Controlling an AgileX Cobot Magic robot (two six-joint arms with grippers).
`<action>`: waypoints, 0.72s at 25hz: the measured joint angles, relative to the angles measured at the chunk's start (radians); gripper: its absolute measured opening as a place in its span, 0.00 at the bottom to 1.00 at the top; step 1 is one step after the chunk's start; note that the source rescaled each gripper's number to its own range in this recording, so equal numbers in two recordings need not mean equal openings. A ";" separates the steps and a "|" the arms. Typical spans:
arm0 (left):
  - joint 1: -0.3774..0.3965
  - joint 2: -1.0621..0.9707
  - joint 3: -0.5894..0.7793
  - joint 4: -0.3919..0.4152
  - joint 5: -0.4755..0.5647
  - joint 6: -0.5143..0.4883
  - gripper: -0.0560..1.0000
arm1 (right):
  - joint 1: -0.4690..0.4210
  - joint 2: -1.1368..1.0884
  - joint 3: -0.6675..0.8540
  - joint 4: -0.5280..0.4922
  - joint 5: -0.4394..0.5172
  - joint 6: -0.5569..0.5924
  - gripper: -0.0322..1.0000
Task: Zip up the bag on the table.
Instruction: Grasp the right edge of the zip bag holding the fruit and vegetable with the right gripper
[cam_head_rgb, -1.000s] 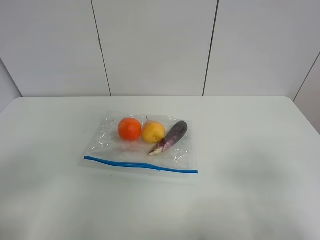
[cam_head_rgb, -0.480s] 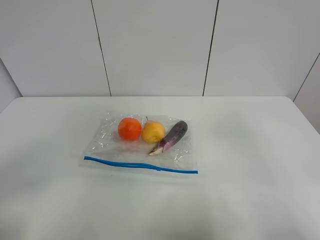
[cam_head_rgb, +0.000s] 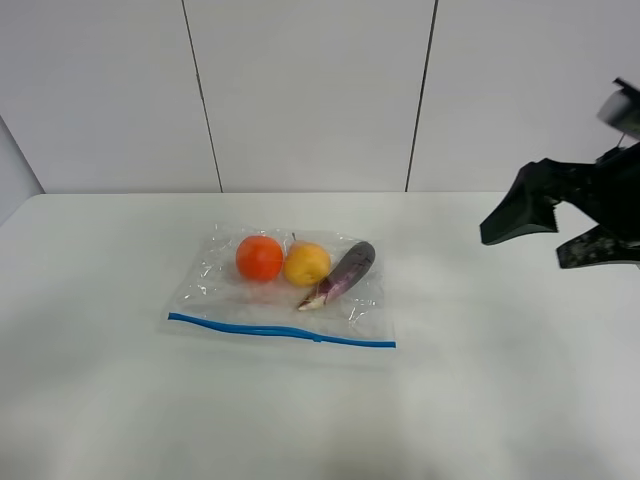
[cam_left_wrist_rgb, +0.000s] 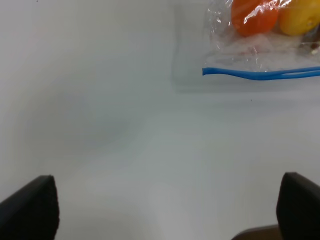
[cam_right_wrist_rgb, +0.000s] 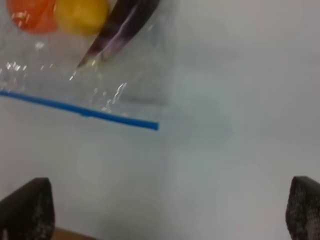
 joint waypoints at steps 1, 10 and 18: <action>0.000 0.000 0.000 0.000 0.000 0.000 1.00 | 0.000 0.045 0.000 0.045 -0.005 -0.036 1.00; 0.000 0.000 0.000 0.000 0.000 0.000 1.00 | 0.000 0.350 0.006 0.382 -0.014 -0.314 0.99; 0.000 0.000 0.000 0.000 0.000 0.000 1.00 | 0.000 0.580 0.137 0.576 -0.044 -0.546 0.98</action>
